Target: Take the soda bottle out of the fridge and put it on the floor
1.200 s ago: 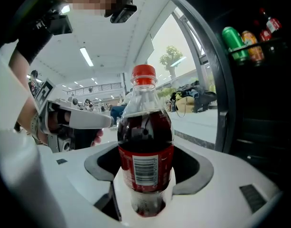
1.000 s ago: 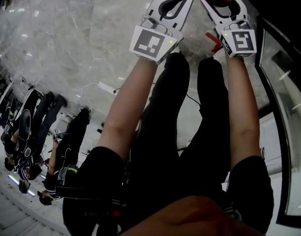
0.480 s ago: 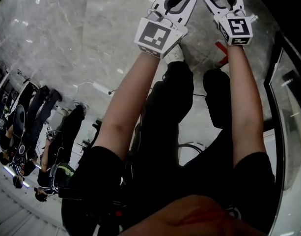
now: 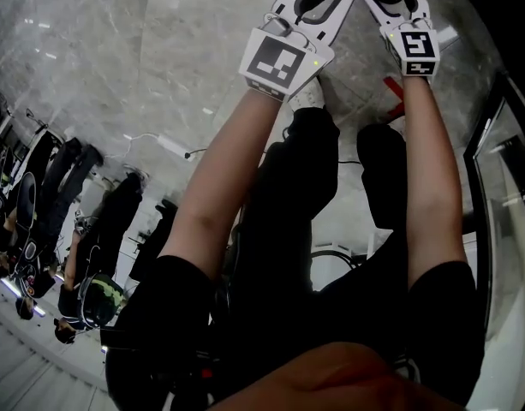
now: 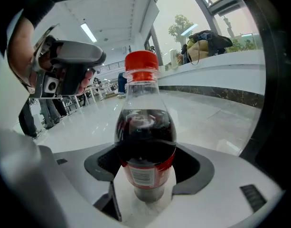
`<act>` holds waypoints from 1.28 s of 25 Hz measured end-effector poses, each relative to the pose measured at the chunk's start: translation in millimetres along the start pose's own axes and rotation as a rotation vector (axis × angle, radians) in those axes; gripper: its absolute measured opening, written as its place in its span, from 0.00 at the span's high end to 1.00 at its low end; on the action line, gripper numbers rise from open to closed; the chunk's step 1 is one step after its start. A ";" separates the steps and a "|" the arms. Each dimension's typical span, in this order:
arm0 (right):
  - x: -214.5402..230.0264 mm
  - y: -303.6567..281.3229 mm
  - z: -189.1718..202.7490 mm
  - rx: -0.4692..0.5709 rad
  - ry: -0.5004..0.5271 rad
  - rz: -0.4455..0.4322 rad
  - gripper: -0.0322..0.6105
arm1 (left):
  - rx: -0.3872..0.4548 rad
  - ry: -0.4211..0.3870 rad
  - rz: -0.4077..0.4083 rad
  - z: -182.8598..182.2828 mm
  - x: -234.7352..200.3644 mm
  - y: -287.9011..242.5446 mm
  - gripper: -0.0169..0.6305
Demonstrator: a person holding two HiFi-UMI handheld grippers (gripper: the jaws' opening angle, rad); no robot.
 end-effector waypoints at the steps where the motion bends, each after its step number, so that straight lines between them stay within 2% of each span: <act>1: -1.8 2.2 2.7 -0.005 0.006 -0.003 0.46 | -0.004 0.001 0.000 1.3 0.8 0.7 0.97; 7: -8.3 7.2 -2.8 -0.023 0.010 -0.039 0.46 | -0.003 0.011 -0.027 -5.0 0.4 6.6 0.97; 13: -21.0 35.7 -40.7 -0.001 0.037 -0.031 0.45 | 0.002 0.009 -0.045 -35.1 6.1 25.7 0.97; 18: -30.9 77.2 -84.4 0.024 0.046 -0.039 0.45 | 0.013 -0.004 -0.051 -74.7 25.6 44.4 0.97; 24: -32.3 145.7 -172.7 0.083 0.055 -0.025 0.45 | 0.033 -0.020 -0.035 -147.2 67.2 74.8 0.97; 32: -39.7 295.1 -324.6 0.247 0.079 -0.002 0.45 | 0.045 -0.052 0.032 -265.2 160.7 132.4 0.97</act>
Point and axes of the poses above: the fingertips, and each gripper's own axes: y backward along the fingers, x to its right, z out of its underside, the point moved 5 cm from there along y, backward along the fingers, and after that the axes turned 10 degrees about z, right-handed, at the moved point
